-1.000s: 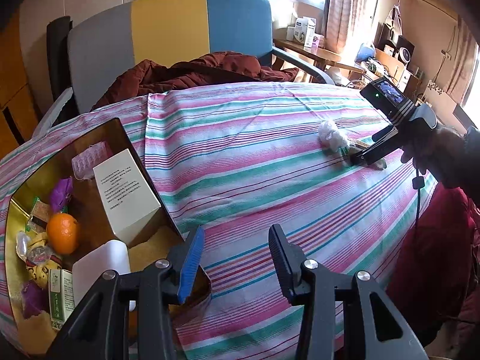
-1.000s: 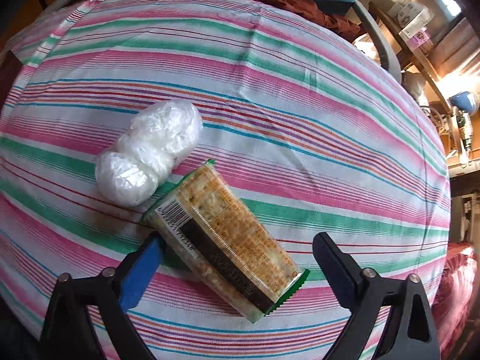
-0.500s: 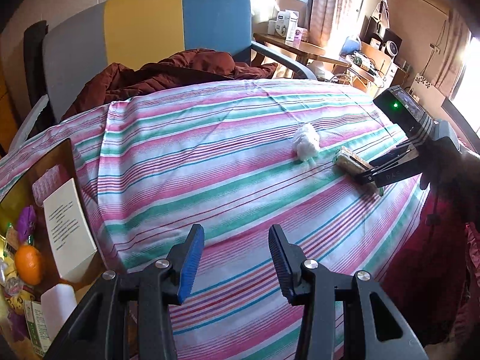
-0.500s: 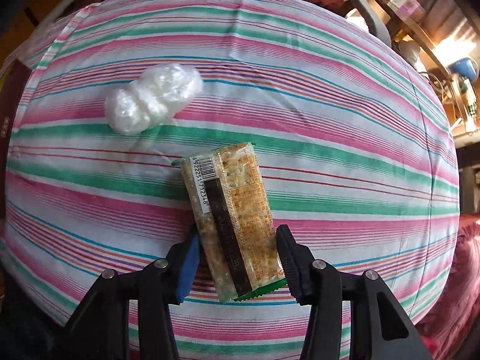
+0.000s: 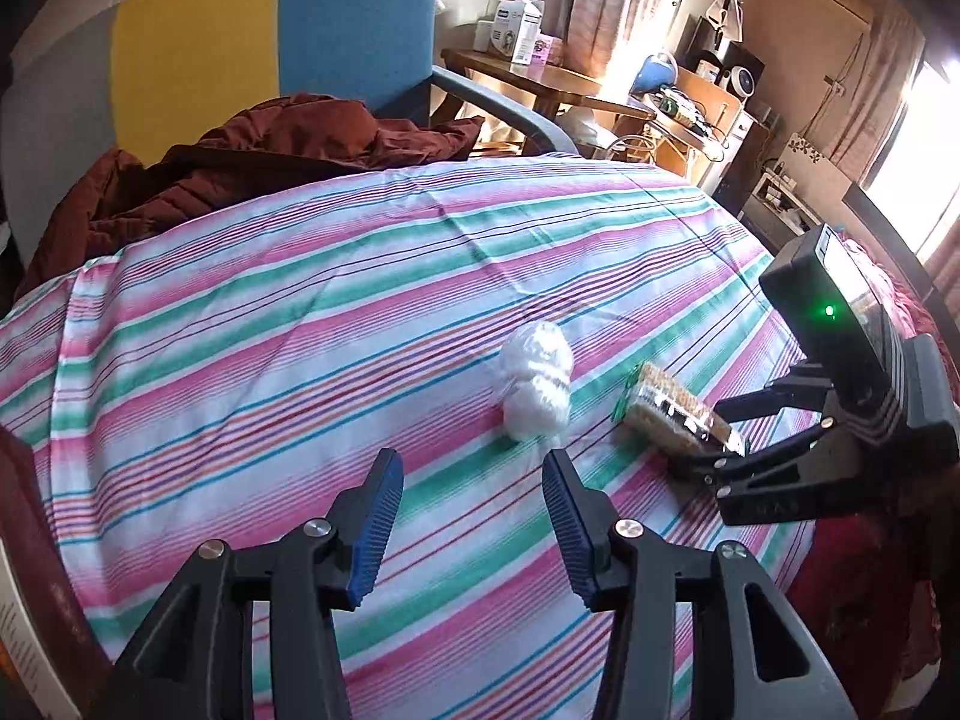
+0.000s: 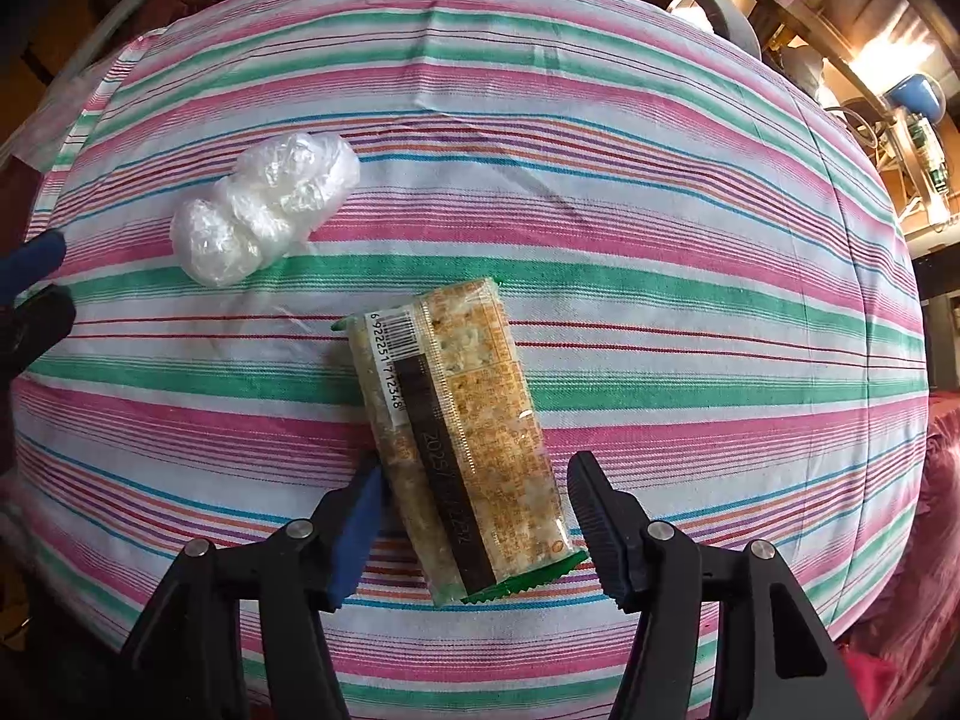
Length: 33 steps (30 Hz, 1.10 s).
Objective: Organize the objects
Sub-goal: 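Grasp the wrapped white ball with left tool while right tool grasps the cracker pack, then carry the wrapped ball with left tool while right tool carries the cracker pack toward the tray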
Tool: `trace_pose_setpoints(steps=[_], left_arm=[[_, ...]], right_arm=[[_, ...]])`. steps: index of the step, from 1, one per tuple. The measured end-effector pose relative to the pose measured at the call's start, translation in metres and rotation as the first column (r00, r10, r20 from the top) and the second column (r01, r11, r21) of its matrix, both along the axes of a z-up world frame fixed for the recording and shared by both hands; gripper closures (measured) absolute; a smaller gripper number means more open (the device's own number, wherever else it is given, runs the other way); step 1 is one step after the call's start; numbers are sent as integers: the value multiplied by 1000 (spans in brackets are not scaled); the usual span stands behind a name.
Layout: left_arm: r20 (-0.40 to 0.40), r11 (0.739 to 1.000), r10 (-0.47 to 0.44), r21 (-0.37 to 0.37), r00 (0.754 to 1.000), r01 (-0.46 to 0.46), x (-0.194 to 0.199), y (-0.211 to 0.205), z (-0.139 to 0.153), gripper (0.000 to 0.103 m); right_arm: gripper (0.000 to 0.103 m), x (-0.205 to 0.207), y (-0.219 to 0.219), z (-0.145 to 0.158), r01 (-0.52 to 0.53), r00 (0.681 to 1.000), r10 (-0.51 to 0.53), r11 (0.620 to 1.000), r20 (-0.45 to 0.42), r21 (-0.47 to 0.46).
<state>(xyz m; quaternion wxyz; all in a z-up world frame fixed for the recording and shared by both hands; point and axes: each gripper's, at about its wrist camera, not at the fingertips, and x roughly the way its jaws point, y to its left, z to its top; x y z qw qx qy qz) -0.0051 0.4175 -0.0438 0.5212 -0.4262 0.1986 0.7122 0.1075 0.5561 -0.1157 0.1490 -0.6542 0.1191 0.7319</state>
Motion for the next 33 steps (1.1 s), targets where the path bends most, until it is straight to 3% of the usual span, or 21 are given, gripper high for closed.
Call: trace_pose_setpoints(steps=[5,12,14,15,21,28,33], left_arm=[[-45,998,-57,-3,997,57,7,40,-3,50],[-116,987,-130,-107,985,118,12,90,-33,50],[-72,986,-119,-129,990,109,4,95,-45,65],[-48,988,-106,-121,993,100,1,92,-47,66],[-21,996,-23,-87,1000,21,-5,35,-43,67],[-91,993,80,-84,993,-88,5,-62,-38,67],[-133,988,126,-68,983,-136,16,-112,-37,67]], right_arm=[[41,6,1,8,-6,1000,6,1000,-3,-13],[40,9,10,4,3,1000,-3,1000,-2,-24],[41,11,11,7,2,1000,-2,1000,0,-23],[42,11,9,8,0,1000,0,1000,1,-26],[51,7,1,7,-32,999,32,999,-5,-22],[54,-2,-25,12,-136,990,135,988,27,66],[54,-17,-68,19,-239,971,237,969,39,56]])
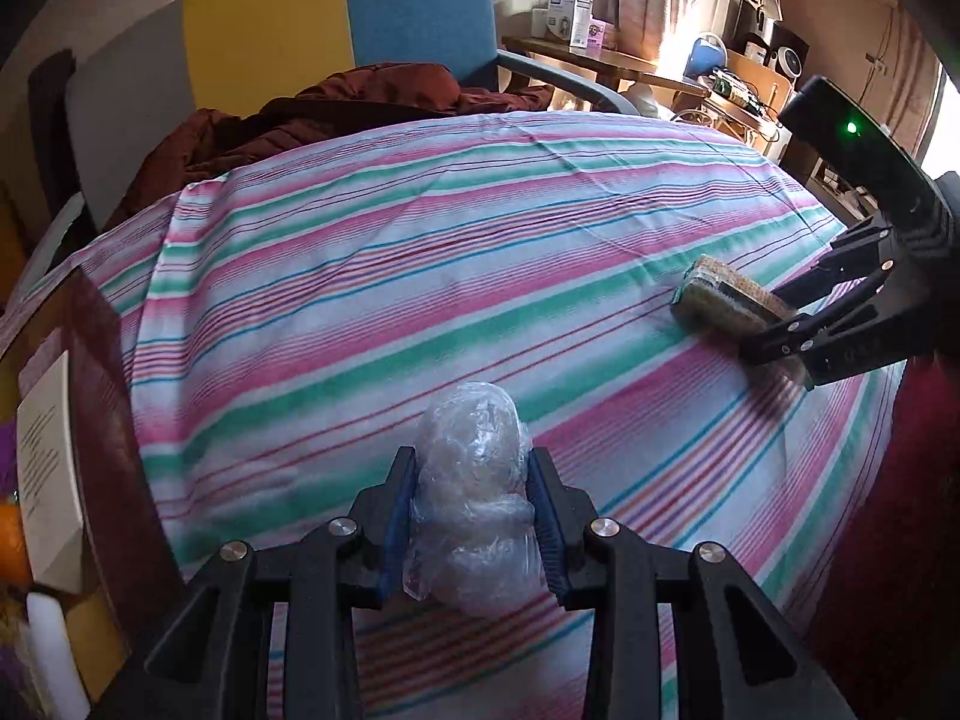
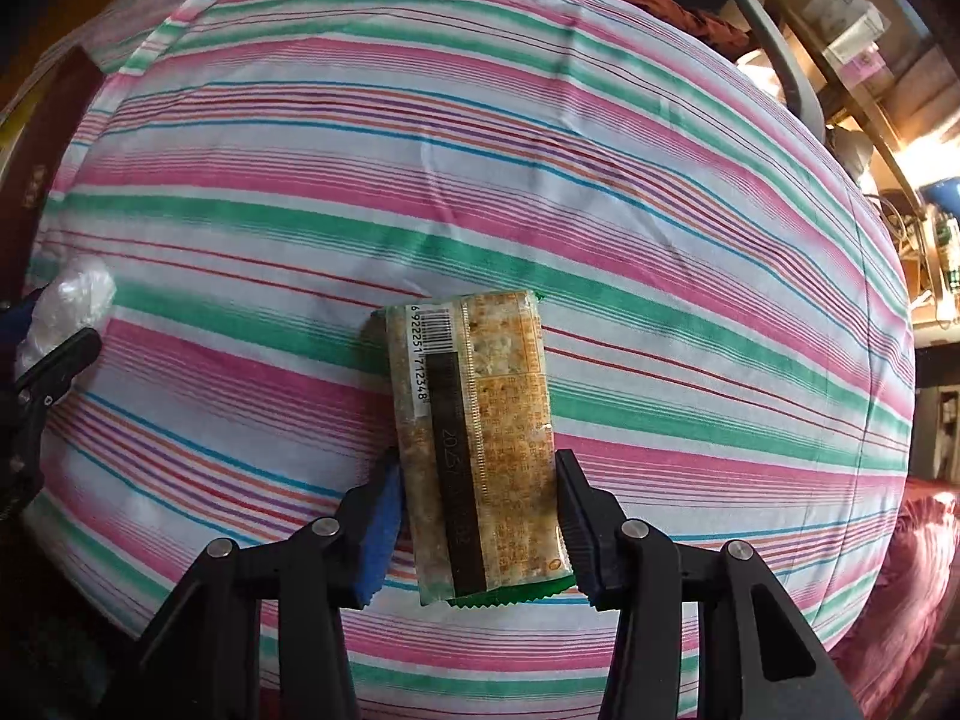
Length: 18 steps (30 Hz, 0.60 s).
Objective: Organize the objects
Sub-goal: 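Carry the wrapped ball with left tool while right tool carries the cracker pack toward the tray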
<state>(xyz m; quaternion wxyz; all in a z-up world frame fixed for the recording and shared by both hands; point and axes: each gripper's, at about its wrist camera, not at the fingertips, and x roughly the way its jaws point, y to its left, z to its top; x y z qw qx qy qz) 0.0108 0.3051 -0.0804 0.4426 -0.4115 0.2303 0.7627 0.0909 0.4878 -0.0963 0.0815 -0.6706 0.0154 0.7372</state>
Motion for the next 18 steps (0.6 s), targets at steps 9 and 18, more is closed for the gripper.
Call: trace_pose_setpoints(steps=[9,18], left_arm=[[-37,999,16,39,999,-14,13,-24,-1,67],[-50,999,19,45,999,-17,15,-26,-8,67]], right_arm=[[55,-28,-50,9,12,998,-14,999,-54,-39],[54,-24,-43,11,144,965,-173,978,-197,-152]])
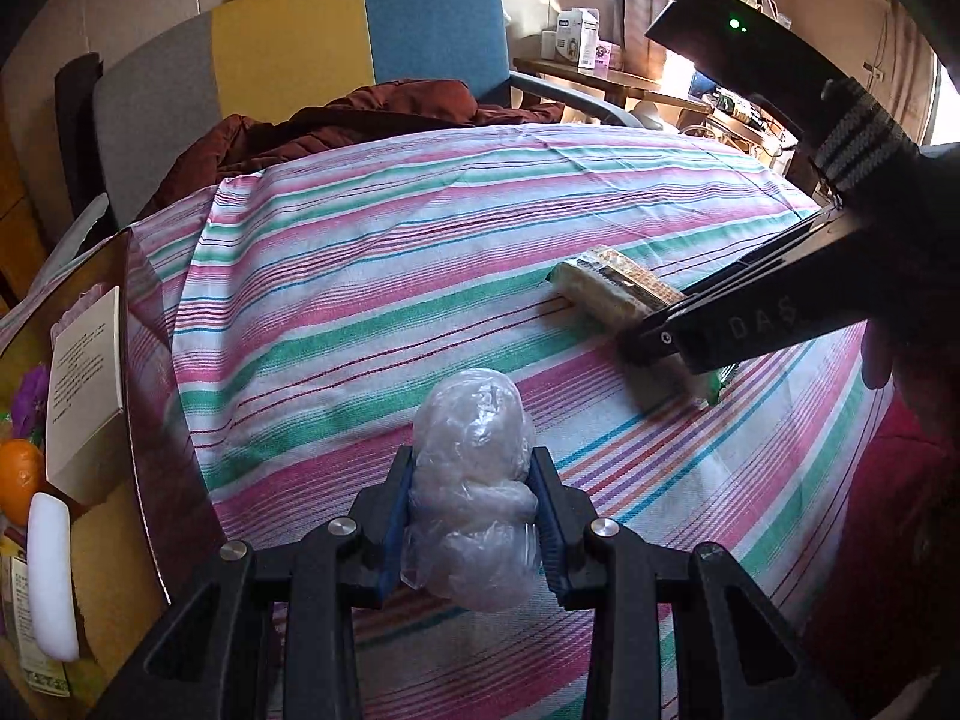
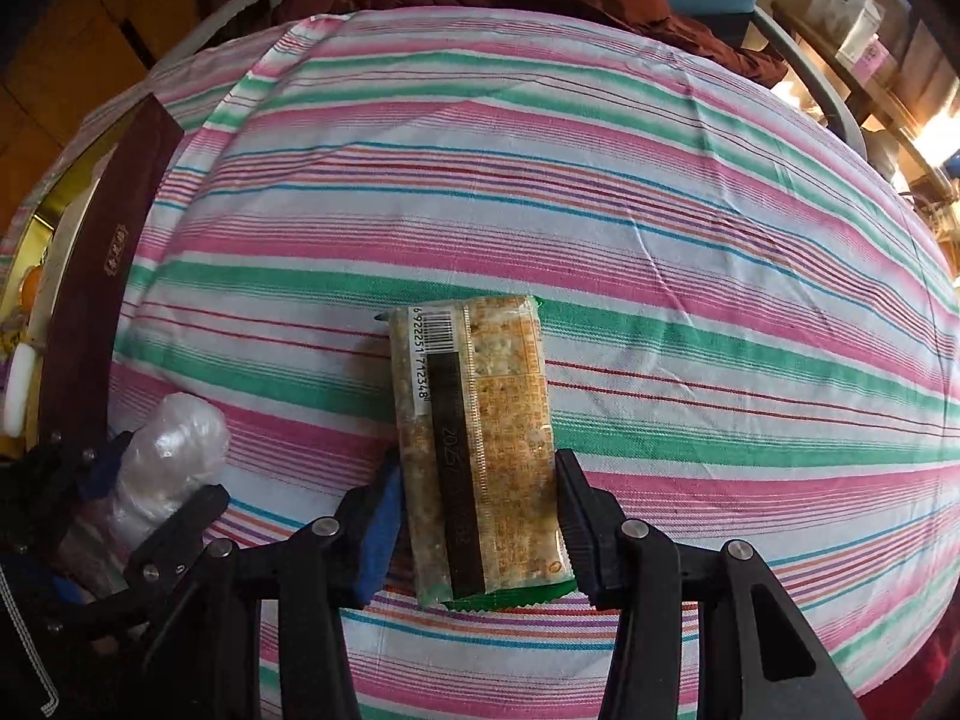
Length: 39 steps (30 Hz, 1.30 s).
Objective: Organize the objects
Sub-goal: 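Carry the wrapped ball with left tool while right tool carries the cracker pack toward the tray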
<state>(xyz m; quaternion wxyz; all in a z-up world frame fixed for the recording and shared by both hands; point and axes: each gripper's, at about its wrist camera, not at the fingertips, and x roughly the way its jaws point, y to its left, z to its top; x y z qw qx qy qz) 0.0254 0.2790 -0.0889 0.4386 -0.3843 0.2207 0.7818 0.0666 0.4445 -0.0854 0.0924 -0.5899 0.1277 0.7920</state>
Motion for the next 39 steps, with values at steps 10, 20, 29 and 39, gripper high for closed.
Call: trace_pose_setpoints(steps=[10,20,29,39], left_arm=[[-36,1000,10,-5,999,-10,5,3,-3,67],[-74,1000,22,-14,997,-23,10,3,-4,67],[-56,1000,19,-17,998,-20,17,-4,3,67],[-58,997,26,71,998,-22,20,-26,47,67]], right_arm=[[55,8,8,-11,23,999,-23,1000,-37,18],[55,1,8,-5,79,992,-78,997,-95,6],[55,4,6,0,89,988,-88,996,-128,-5],[55,-1,-7,6,62,984,-61,998,-169,1]])
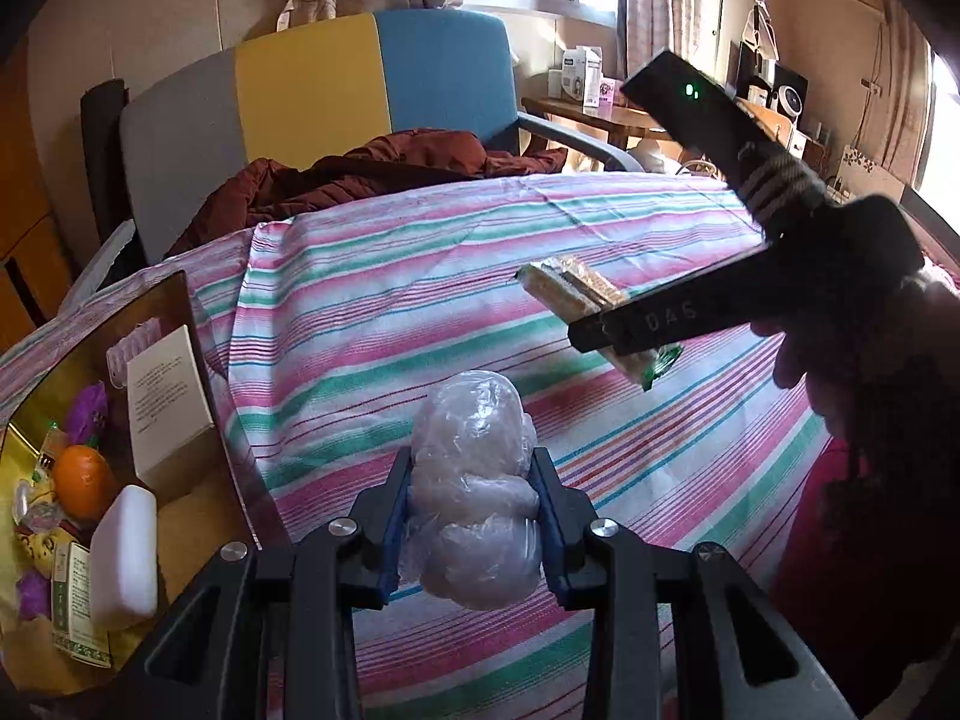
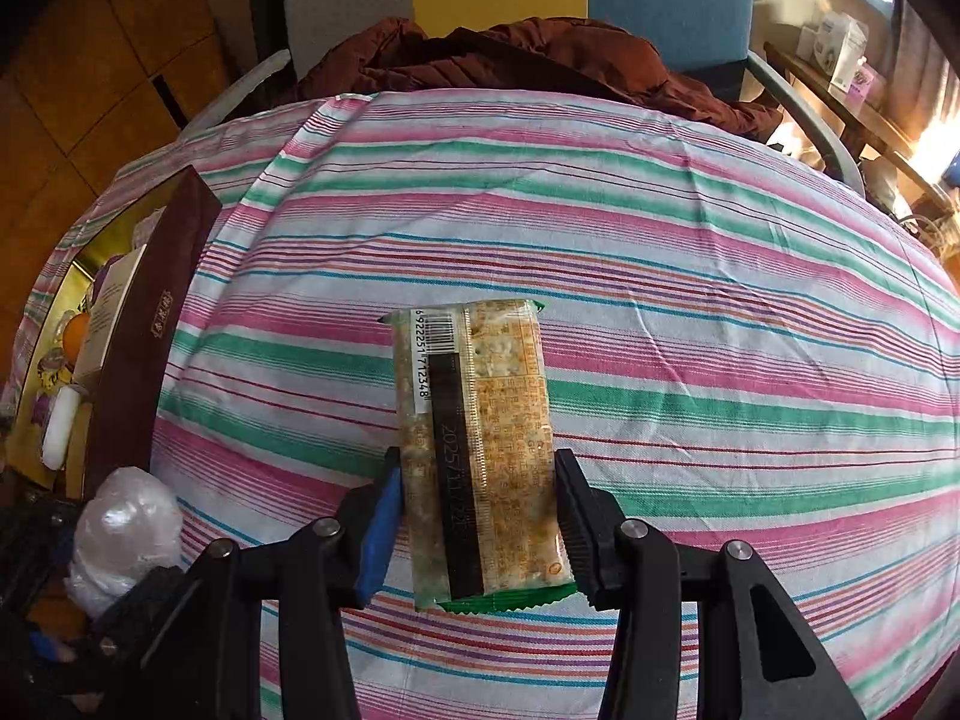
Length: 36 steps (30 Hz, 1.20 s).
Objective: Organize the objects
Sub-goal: 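Carry the wrapped ball with left tool while right tool carries the cracker pack toward the tray, then release the wrapped ball into the gold tray with left tool while right tool drops the cracker pack there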
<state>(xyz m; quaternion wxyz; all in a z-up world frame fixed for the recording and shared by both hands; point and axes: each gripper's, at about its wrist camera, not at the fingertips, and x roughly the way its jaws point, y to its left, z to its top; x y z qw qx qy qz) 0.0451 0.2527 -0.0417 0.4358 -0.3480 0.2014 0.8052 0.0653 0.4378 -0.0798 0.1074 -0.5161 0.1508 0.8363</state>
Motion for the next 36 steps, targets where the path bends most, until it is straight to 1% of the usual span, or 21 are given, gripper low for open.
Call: trace_pose_setpoints(steps=[2,5,8,11,13,18,22,25,29,31,33,36], left_arm=[[6,1000,4,20,1000,-4,-2,-9,11,67],[23,998,23,55,999,-24,-9,-29,25,67],[46,993,78,90,996,-82,-25,-55,37,67],[65,980,156,115,986,-163,-45,-85,44,67],[81,966,215,130,973,-224,-60,-108,47,67],[103,924,352,123,931,-363,-96,-158,42,67],[139,887,431,115,891,-447,-118,-190,33,67],[142,870,461,122,876,-478,-126,-204,32,67],[145,860,475,131,868,-493,-136,-210,34,67],[149,858,476,137,867,-495,-142,-209,34,67],[150,853,481,147,864,-501,-148,-209,35,67],[161,852,484,139,860,-506,-158,-206,31,67]], right_arm=[[55,-2,-5,1,-2,1000,2,1000,7,3],[55,-4,-13,10,-3,1000,3,1000,-3,-11],[55,-12,-33,26,-33,999,32,999,-27,-12],[55,-26,-64,43,-84,994,84,996,-64,-5],[55,-38,-84,54,-120,988,118,993,-97,-14],[55,-75,-140,74,-221,964,210,974,-166,-51],[55,-109,-181,77,-289,946,274,955,-171,-68],[55,-136,-203,74,-316,940,301,946,-160,-78],[54,-172,-215,67,-289,950,272,952,-153,-103],[54,-186,-214,63,-250,962,232,961,-147,-117],[54,-190,-209,60,-216,970,196,967,-146,-136],[54,-184,-208,57,-206,971,185,969,-153,-136]])
